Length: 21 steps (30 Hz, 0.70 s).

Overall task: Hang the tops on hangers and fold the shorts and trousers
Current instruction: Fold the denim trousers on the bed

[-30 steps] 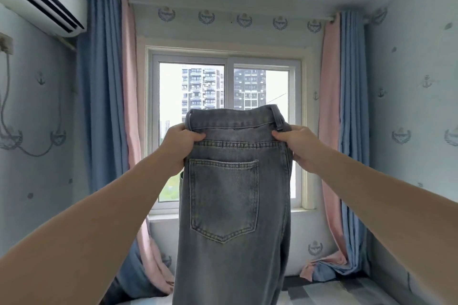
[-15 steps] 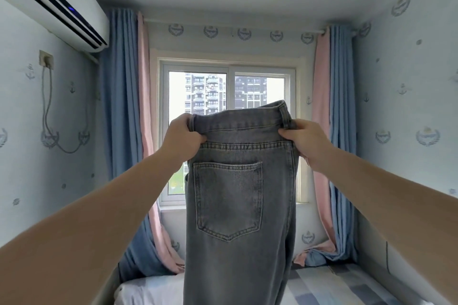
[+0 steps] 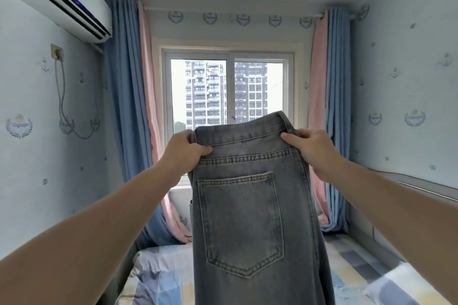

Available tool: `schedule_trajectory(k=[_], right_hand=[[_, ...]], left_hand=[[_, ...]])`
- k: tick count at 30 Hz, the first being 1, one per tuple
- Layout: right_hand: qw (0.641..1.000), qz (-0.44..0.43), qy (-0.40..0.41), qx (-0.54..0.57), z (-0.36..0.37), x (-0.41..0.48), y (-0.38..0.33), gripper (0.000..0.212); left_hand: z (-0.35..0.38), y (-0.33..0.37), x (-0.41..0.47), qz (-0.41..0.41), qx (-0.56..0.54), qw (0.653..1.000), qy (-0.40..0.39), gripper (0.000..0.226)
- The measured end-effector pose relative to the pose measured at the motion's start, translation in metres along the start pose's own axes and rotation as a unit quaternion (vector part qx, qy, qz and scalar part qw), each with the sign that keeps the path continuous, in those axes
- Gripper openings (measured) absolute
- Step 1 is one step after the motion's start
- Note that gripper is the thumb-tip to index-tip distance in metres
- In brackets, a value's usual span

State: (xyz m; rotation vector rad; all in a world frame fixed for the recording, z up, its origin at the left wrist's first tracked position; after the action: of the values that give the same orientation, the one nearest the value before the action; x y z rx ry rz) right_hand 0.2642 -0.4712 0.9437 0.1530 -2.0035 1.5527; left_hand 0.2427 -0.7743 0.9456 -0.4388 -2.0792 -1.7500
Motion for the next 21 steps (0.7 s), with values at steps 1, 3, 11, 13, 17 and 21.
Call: schedule_trajectory(k=[1,3,11,13,17,21], right_hand=[[1.0,0.005,-0.006,0.002,0.005,-0.002,0.005,0.014],[1.0,0.018,-0.015,0.008,0.017,-0.006,0.018,0.015],[0.994,0.083,-0.062,-0.022,0.109,0.001,0.111,0.011],[0.991,0.101,-0.08,-0.039,0.142,0.009,0.146,0.012],[0.977,0.155,-0.129,-0.063,0.223,0.03,0.242,0.007],[0.958,0.212,-0.166,-0.104,0.313,0.051,0.377,0.007]], left_hand=[[-0.002,-0.008,-0.002,-0.009,0.001,1.0,-0.007,0.022],[-0.006,-0.028,-0.003,-0.028,0.0,0.999,-0.016,0.021],[-0.035,-0.16,0.013,-0.112,-0.017,0.993,-0.018,0.02],[-0.045,-0.206,0.023,-0.137,-0.006,0.99,-0.016,0.02],[-0.063,-0.322,0.054,-0.187,0.03,0.982,-0.013,0.021],[-0.07,-0.481,0.091,-0.265,0.07,0.961,-0.032,0.021]])
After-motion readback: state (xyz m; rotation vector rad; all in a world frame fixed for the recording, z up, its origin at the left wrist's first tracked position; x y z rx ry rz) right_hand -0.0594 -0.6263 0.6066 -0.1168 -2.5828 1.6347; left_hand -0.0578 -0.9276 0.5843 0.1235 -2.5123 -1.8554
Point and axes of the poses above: each hand's wrist, its own x-axis towards the middle knuckle, its own z-axis out of the palm, y = z × x, the point moved 5 cm from there along x, towards the middle knuckle, and after that the axes turned 7 degrees about -x, right-handed, at the moved point
